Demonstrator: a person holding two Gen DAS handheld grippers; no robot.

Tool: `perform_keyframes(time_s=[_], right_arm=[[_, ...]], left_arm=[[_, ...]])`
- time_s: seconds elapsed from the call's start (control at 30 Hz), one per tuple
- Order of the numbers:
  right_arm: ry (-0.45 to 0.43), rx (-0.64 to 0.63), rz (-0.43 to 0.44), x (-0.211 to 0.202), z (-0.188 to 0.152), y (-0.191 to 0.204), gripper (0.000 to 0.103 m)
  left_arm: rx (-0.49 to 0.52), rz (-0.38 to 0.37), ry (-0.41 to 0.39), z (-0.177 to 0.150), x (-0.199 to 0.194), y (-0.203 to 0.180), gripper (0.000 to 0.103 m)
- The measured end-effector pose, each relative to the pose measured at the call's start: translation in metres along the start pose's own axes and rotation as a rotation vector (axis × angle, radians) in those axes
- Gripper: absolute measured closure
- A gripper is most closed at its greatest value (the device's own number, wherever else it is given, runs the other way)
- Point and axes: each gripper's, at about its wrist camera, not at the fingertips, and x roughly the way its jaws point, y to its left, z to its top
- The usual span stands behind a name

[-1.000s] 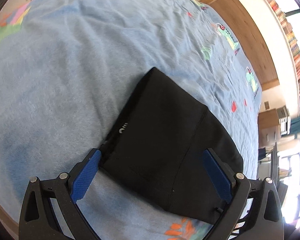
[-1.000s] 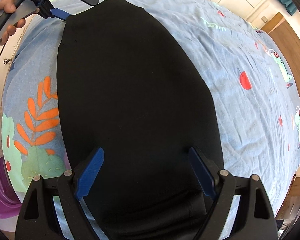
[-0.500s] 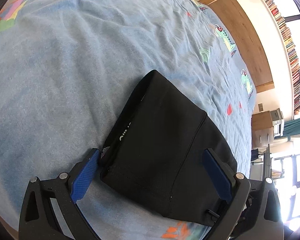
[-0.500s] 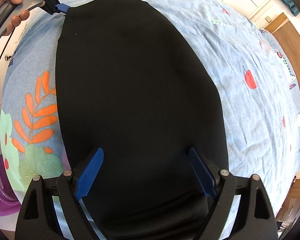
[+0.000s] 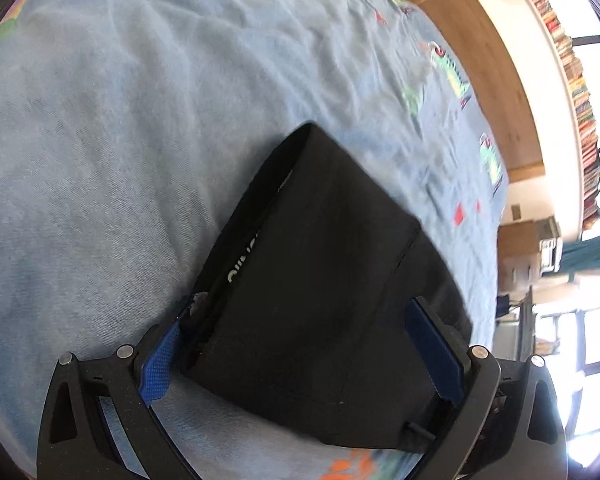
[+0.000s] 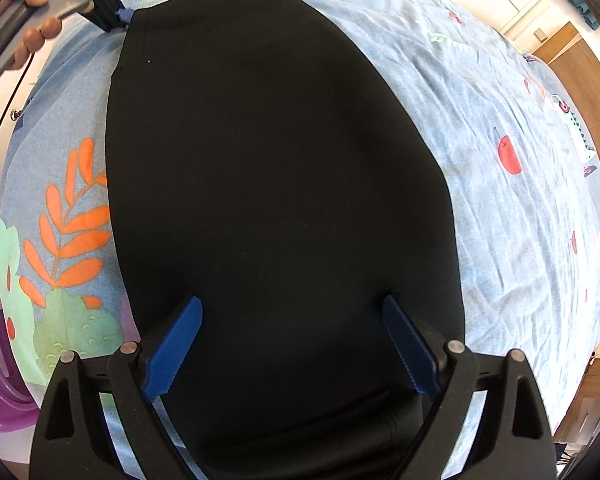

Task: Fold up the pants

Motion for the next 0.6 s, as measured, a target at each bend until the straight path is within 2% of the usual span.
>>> perform_keyframes(time_s=[0.07, 0.13, 0.2, 0.23, 0.27, 0.3, 0.37, 0.43, 0.6], right_arm=[[-0.001, 0.000, -0.001, 0.001, 0.000, 0.000, 0.000], [-0.004, 0.001, -0.002, 0.002, 0.000, 0.000, 0.000], [-0.005, 0.001, -0.004, 0.003, 0.001, -0.001, 0.000], [-0.005, 0.001, -0.004, 0.004, 0.001, -0.001, 0.000], [-0.006, 0.000, -0.004, 0.004, 0.001, -0.001, 0.000], [-0.007, -0.001, -0.004, 0.004, 0.001, -0.001, 0.000], [-0.009, -0.003, -0.007, 0.006, 0.001, 0.000, 0.000], [-0.010, -0.006, -0.012, 0.008, 0.002, 0.000, 0.000], [-0.007, -0.006, -0.018, 0.011, 0.004, 0.000, 0.000]], left_arm=[[-0.003, 0.013, -0.002, -0.001, -0.001, -0.001, 0.006], [-0.018, 0.037, -0.003, -0.001, -0.001, 0.000, 0.012], [-0.018, 0.077, 0.008, -0.002, -0.002, 0.001, 0.035], [-0.017, 0.104, 0.015, -0.002, -0.004, 0.004, 0.042], [-0.022, 0.112, 0.018, -0.001, -0.005, 0.008, 0.055], [-0.038, 0.110, 0.022, -0.001, -0.008, 0.014, 0.063], [-0.077, 0.082, 0.031, -0.001, -0.013, 0.024, 0.071], [-0.092, 0.081, 0.039, 0.000, -0.015, 0.025, 0.075], [-0.005, 0.169, 0.006, -0.001, -0.026, -0.001, 0.085]])
